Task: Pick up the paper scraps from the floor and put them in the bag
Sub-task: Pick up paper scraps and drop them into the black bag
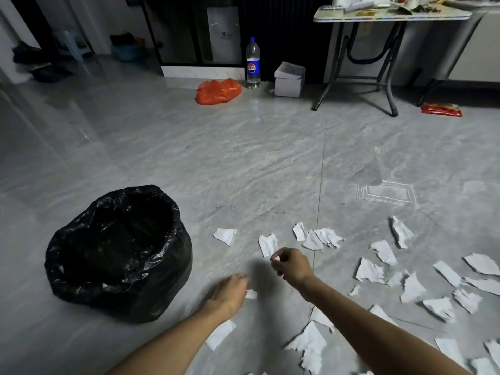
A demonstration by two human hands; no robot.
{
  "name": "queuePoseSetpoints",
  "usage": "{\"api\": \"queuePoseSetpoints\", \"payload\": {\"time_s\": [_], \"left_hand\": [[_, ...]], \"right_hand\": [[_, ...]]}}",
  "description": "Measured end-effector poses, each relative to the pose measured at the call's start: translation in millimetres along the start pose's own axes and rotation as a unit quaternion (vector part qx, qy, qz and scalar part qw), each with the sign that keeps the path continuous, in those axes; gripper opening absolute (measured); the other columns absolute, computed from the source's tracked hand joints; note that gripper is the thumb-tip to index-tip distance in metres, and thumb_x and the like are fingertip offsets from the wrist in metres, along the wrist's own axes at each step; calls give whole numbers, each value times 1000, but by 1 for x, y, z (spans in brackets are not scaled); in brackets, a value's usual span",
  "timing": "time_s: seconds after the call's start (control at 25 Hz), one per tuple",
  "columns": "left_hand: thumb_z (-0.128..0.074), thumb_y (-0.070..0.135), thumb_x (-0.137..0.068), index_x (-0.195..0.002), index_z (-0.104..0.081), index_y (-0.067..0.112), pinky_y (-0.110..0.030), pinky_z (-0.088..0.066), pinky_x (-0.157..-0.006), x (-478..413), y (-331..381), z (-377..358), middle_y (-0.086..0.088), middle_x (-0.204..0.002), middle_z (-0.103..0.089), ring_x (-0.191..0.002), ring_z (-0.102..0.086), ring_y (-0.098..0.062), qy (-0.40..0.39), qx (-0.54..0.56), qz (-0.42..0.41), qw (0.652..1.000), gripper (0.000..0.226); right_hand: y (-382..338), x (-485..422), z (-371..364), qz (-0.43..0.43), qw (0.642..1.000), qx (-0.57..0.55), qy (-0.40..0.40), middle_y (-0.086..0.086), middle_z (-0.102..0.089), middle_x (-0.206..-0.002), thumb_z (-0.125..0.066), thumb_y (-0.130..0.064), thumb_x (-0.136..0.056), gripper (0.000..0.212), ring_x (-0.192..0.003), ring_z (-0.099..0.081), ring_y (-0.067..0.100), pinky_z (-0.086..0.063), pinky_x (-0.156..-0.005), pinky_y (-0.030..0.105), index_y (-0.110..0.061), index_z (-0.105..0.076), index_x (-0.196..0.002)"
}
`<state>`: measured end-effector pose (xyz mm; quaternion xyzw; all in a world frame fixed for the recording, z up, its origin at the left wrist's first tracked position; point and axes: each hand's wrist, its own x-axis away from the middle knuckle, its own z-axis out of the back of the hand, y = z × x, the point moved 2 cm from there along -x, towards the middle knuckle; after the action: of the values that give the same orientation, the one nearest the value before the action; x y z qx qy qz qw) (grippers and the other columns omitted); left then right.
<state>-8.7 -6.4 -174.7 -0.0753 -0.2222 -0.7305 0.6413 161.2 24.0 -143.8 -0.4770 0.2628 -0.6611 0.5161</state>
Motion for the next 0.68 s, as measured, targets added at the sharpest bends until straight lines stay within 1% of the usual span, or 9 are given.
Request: {"api": "queuePoseSetpoints", "payload": {"time_s": [0.08,0.12,0.24,0.32,0.4,0.44,0.52,0.6,0.68], "left_hand": [[-52,18,-92,-93,-61,14,-27,-43,-64,6,7,15,-12,-108,-66,-103,-63,-30,28,95,30,995,10],[-55,18,-90,-90,-63,13,-27,-41,-61,8,12,32,-12,-102,-69,-97,-65,-30,57,135,39,988,10],[-63,14,-84,-81,-66,17,-29,-55,-64,24,15,109,-8,-79,-71,-75,-70,-26,171,233,15,957,5],[-69,13,-82,-69,-61,25,-24,-55,-51,43,-1,167,7,-56,-64,-51,-67,-14,243,298,-5,923,19],[-69,10,-81,-64,-60,25,-18,-49,-41,66,-34,211,10,-45,-60,-40,-61,-8,309,346,3,886,24],[-68,10,-81,-65,-60,24,-17,-47,-40,76,-53,223,10,-43,-60,-38,-60,-7,327,356,20,875,23],[-67,9,-81,-65,-60,21,-17,-46,-41,92,-93,229,5,-44,-61,-37,-58,-7,338,342,76,873,21],[-64,8,-81,-67,-61,18,-19,-50,-44,100,-125,220,-1,-50,-64,-38,-59,-8,322,318,148,879,17],[-63,11,-80,-74,-65,16,-31,-60,-61,107,-153,207,-8,-63,-71,-53,-66,-17,277,289,211,892,8]], "right_hand": [[-10,0,1,-17,998,-63,-7,0,-60,-61,-60,-3,-83,15,-50,-53,12,-40,-46,20,-14,-63,-74],[-17,1,2,-21,995,-96,-12,2,-60,-63,-59,-1,-84,17,-51,-52,13,-40,-48,22,-13,-62,-73],[-44,4,0,-18,984,-178,0,5,-58,-62,-58,-1,-88,20,-54,-51,15,-40,-52,23,-12,-62,-72],[-73,8,-7,6,979,-203,-4,5,-57,-61,-59,-1,-88,19,-57,-49,16,-38,-54,23,-11,-64,-73],[-117,14,-22,63,977,-200,-33,5,-56,-61,-61,1,-87,17,-56,-48,13,-38,-51,19,-10,-65,-74],[-141,18,-31,98,975,-194,-49,4,-56,-61,-62,2,-86,15,-54,-48,11,-40,-49,16,-9,-65,-77],[-188,28,-55,169,964,-187,-84,4,-56,-63,-63,5,-85,13,-54,-49,9,-42,-49,10,-7,-66,-82],[-220,37,-81,203,957,-167,-125,8,-56,-68,-64,6,-84,13,-58,-51,11,-46,-55,12,-5,-67,-87],[-235,44,-108,190,956,-115,-192,11,-57,-77,-64,7,-84,22,-65,-56,14,-52,-64,16,0,-67,-104]]}}
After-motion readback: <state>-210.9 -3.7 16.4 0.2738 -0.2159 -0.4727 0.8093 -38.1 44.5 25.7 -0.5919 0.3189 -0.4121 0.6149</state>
